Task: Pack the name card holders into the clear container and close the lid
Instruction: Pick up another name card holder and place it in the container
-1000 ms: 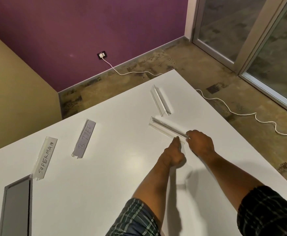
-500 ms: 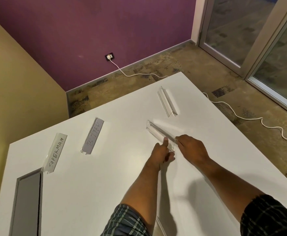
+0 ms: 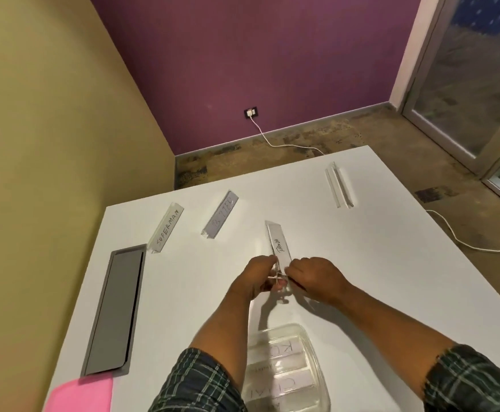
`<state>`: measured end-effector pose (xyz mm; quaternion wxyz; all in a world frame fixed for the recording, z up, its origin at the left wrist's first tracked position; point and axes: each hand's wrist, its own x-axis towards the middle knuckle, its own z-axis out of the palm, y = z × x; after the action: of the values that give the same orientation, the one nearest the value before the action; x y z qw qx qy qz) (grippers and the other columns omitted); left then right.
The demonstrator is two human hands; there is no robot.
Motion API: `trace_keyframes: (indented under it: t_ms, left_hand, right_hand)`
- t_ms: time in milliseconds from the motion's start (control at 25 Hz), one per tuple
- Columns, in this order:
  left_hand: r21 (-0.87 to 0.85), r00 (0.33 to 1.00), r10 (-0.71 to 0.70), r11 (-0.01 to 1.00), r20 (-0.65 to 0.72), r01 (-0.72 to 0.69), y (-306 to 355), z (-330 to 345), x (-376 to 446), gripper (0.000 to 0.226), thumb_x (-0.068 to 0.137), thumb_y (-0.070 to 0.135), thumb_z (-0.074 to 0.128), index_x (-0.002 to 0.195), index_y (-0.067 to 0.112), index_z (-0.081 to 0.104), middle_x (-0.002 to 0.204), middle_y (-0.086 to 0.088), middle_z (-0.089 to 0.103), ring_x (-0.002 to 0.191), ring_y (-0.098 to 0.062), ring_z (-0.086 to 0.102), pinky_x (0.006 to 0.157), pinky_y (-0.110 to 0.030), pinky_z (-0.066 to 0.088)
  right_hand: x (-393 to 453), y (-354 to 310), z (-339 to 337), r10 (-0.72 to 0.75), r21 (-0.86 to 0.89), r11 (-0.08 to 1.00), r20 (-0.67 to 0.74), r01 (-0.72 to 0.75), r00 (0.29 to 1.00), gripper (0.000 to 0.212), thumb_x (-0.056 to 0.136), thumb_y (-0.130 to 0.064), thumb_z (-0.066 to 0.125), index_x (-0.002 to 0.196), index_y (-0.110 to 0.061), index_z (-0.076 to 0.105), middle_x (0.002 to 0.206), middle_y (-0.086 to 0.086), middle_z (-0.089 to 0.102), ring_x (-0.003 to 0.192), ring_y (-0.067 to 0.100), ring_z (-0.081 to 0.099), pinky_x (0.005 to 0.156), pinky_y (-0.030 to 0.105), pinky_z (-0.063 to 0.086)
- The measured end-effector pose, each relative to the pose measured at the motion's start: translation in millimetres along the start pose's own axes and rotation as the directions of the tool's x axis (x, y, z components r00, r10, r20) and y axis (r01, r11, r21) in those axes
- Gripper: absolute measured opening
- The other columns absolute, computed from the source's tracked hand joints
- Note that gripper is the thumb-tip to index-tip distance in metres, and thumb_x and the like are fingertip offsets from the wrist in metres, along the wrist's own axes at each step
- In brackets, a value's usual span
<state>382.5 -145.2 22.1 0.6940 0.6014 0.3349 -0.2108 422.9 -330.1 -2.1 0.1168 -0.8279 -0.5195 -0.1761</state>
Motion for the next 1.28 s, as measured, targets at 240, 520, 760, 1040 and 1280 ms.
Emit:
trace_keyframes:
  t_ms: [240, 520, 760, 1040, 1280]
  left_hand:
    - [0.114, 0.998, 0.056, 0.992, 0.001, -0.056, -28.2, -35.5, -47.8, 0.025, 0.091, 0.023, 0.058, 0.11, 0.008, 0.063, 0.095, -0.014, 0.059, 0.062, -0.029, 0.07, 0.063, -0.034, 0.059]
    - [0.274, 0.999, 0.031, 0.961, 0.006, -0.032, -44.8, -78.8, -105.3, 0.019, 0.092, 0.028, 0.053, 0.098, 0.013, 0.062, 0.088, -0.009, 0.057, 0.067, -0.028, 0.074, 0.049, -0.024, 0.043]
    - [0.397, 1.0, -0.02, 0.918, 0.024, 0.009, -58.0, -113.2, -135.9, 0.029, 0.095, 0.032, 0.056, 0.115, 0.022, 0.075, 0.064, 0.005, 0.05, 0.053, -0.012, 0.038, 0.054, -0.026, 0.029]
    - [0.508, 0.992, -0.047, 0.861, 0.119, -0.02, -68.8, -111.5, -152.8, 0.073, 0.058, 0.054, 0.069, 0.122, 0.019, 0.072, 0.084, 0.002, 0.055, 0.071, -0.014, 0.044, 0.058, -0.025, 0.036]
    - [0.592, 0.994, -0.071, 0.806, 0.077, 0.011, -84.4, -108.6, -138.7, 0.07, 0.061, 0.049, 0.066, 0.123, 0.018, 0.071, 0.095, 0.002, 0.061, 0.082, -0.015, 0.051, 0.073, -0.03, 0.044]
  right_hand:
    - [1.3, -51.2, -16.7, -0.077, 0.046, 0.996, -0.035, 0.079, 0.996, 0.026, 0.093, -0.041, 0.063, 0.08, -0.019, 0.064, 0.073, -0.002, 0.061, 0.049, 0.022, 0.055, 0.038, 0.028, 0.038]
    - [14.3, -60.0, -29.3, -0.005, 0.206, 0.979, 0.041, -0.004, 0.999, 0.054, 0.092, -0.069, 0.049, 0.121, -0.025, 0.059, 0.112, -0.005, 0.069, 0.089, 0.019, 0.07, 0.064, 0.031, 0.057]
    - [18.8, -51.3, -31.7, -0.045, 0.326, 0.941, 0.379, -0.088, 0.924, 0.09, 0.076, -0.078, 0.063, 0.15, -0.036, 0.034, 0.15, -0.011, 0.045, 0.133, 0.011, 0.045, 0.107, 0.032, 0.039]
    - [5.4, -67.0, -27.1, -0.148, 0.378, 0.916, 0.634, -0.137, 0.759, 0.073, 0.07, -0.074, 0.071, 0.132, -0.041, 0.05, 0.128, -0.019, 0.062, 0.114, 0.011, 0.059, 0.094, 0.034, 0.047]
    - [-0.2, -80.0, -26.6, -0.15, 0.339, 0.935, 0.645, -0.105, 0.75, 0.062, 0.069, -0.065, 0.075, 0.117, -0.032, 0.054, 0.103, -0.013, 0.065, 0.092, 0.016, 0.06, 0.073, 0.031, 0.042]
